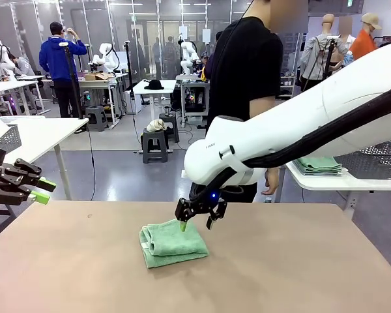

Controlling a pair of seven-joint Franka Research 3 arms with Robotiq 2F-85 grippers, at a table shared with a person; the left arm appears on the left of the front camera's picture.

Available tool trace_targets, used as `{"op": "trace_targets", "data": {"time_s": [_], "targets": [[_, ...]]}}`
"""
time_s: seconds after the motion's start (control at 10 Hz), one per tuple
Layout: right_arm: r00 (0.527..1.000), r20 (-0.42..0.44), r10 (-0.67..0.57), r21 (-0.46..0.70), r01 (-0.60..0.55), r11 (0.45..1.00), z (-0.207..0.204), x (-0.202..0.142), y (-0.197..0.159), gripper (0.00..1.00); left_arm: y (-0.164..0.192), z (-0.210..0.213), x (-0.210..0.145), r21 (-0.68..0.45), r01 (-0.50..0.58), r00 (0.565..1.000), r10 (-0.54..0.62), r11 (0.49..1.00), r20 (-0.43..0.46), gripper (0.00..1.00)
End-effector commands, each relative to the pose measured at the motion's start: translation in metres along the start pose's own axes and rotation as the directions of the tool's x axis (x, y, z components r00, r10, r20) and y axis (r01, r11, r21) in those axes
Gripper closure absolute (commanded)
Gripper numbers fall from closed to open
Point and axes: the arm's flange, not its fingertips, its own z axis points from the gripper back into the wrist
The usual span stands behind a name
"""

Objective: Fold the towels and place them in the basket.
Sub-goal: Place the folded Towel with hook on the right side of the table.

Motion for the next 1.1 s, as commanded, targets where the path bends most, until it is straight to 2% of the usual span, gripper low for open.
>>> {"op": "trace_targets", "data": {"time_s": [0.0, 0.2, 0.6, 1.0], "targets": [[1.0, 0.011, -0.011, -0.037, 0.011, 0.999, -0.011, 0.005, 0.004, 0.07, -0.001, 0.002, 0.003, -0.001, 0.006, 1.0, -0.006, 1.0, 0.019, 0.53], [1.0, 0.01, -0.018, -0.045, 0.019, 0.999, -0.029, 0.009, 0.007, 0.07, -0.001, 0.002, 0.003, -0.001, 0.006, 1.0, -0.006, 1.0, 0.019, 0.53], [0.998, 0.068, 0.0, -0.056, 0.003, 0.998, -0.046, 0.02, 0.001, 0.07, -0.001, 0.002, 0.003, -0.001, 0.006, 1.0, -0.006, 1.0, 0.019, 0.53], [0.997, 0.067, 0.027, -0.046, -0.024, 0.999, -0.045, 0.031, -0.002, 0.07, -0.001, 0.002, 0.003, -0.001, 0.006, 1.0, -0.006, 1.0, 0.019, 0.53]]}}
